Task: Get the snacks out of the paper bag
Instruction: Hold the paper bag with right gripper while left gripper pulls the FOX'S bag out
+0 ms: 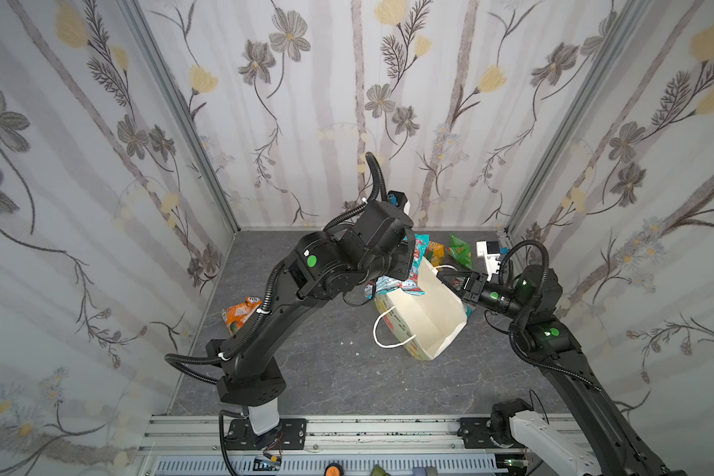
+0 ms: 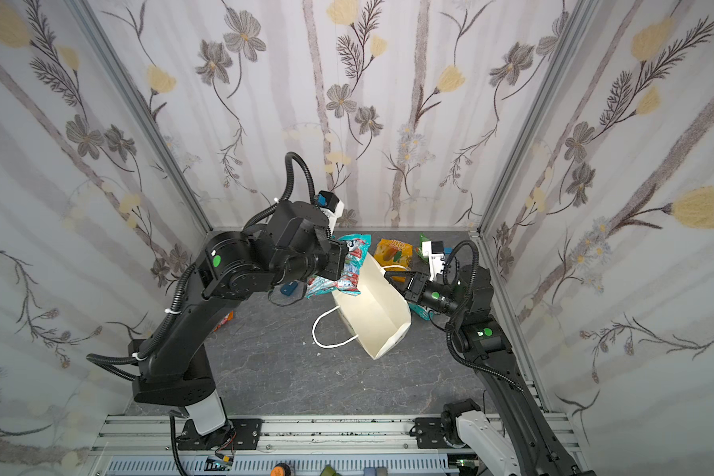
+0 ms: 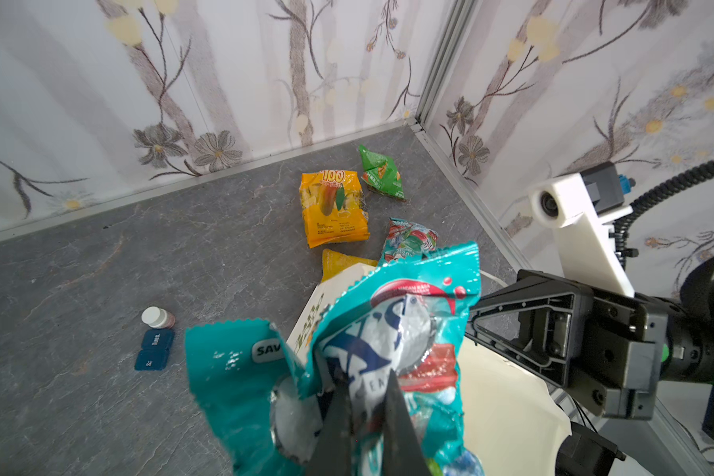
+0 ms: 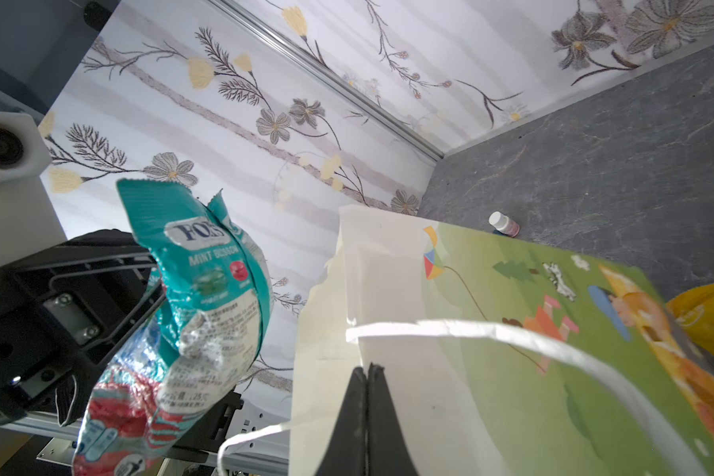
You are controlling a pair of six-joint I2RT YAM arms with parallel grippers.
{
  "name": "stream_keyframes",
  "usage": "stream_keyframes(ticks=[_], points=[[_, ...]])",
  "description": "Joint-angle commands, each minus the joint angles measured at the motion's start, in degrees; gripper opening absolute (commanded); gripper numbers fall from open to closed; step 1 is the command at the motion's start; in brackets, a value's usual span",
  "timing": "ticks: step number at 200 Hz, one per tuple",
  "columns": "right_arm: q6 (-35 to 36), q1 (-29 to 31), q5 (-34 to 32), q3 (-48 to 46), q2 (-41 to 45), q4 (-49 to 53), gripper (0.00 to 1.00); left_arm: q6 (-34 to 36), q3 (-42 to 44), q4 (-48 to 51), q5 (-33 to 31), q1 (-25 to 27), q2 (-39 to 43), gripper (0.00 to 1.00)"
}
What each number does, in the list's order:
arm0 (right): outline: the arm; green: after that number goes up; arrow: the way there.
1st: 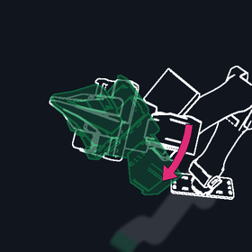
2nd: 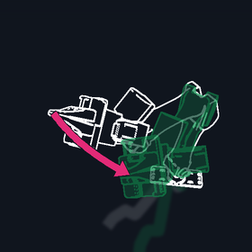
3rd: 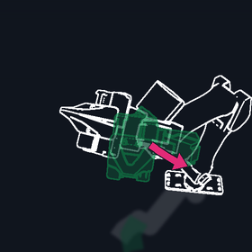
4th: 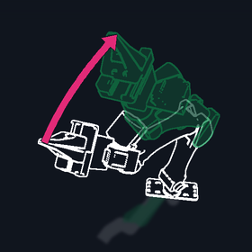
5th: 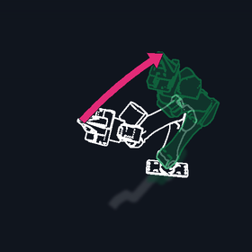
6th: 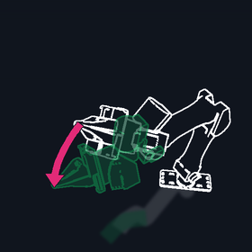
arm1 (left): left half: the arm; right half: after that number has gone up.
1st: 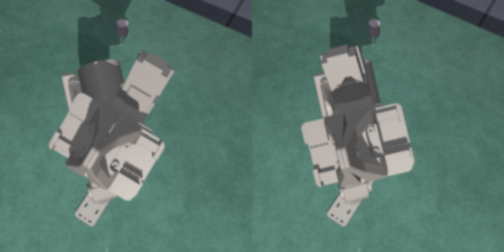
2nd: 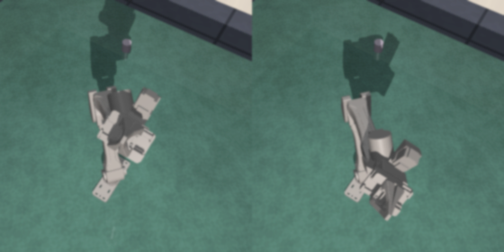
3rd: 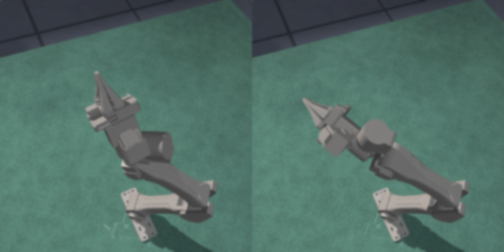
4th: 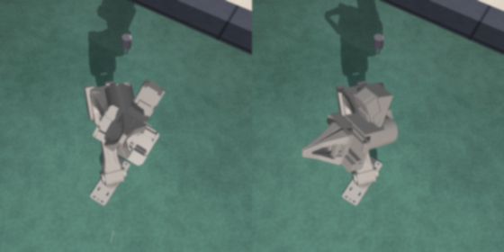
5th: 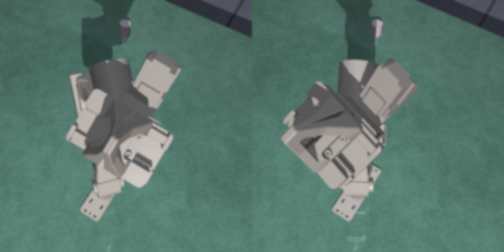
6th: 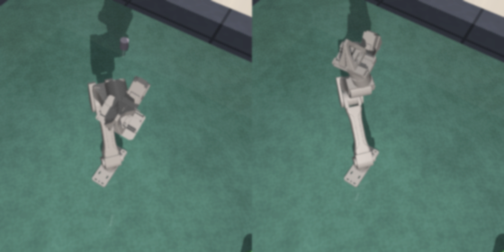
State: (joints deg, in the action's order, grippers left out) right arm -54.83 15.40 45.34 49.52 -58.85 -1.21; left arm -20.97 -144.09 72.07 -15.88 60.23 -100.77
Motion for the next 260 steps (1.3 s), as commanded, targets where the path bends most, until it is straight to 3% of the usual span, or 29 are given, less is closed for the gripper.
stream_keyframes(ticks=[1,35,90,129,157,165,182,212,260], points=[[-4.5,3.23,-5.05,0.42,0.38,-4.94,0.0,0.76,0.53,0.95,-4.42,-0.02,3.21,0.0],[-8.01,8.75,-10.98,-0.45,-0.55,-8.28,0.0,0.25,7.8,-1.25,-5.3,-0.02,9.29,0.0],[-3.36,15.23,-18.49,-1.96,-6.59,-6.74,0.0,-0.38,15.36,-3.87,-5.83,-0.22,13.07,0.0],[-1.44,16.24,-18.81,-3.63,-11.3,-6.51,0.0,-0.39,16.56,-4.84,-5.53,-0.68,12.83,0.0],[1.69,16.15,-22.68,-3.29,-11.37,-2.17,0.07,-0.56,16.91,-4.99,-4.67,-1.4,12.35,0.0],[2.62,16.16,-23.65,-2.98,-11.15,-0.72,0.13,-0.56,16.91,-5.09,-4.39,-1.51,12.18,0.0],[4.38,16.07,-25.0,-2.26,-10.26,1.85,0.37,-0.56,16.91,-5.21,-3.84,-1.89,11.78,0.0],[7.69,16.11,-27.88,0.1,-7.93,7.15,0.66,-0.65,16.87,-5.74,-2.69,-2.79,10.87,0.0],[13.15,15.81,-28.94,2.73,-2.54,10.17,0.97,-0.7,15.74,-6.46,-1.42,-3.85,9.46,0.0]])
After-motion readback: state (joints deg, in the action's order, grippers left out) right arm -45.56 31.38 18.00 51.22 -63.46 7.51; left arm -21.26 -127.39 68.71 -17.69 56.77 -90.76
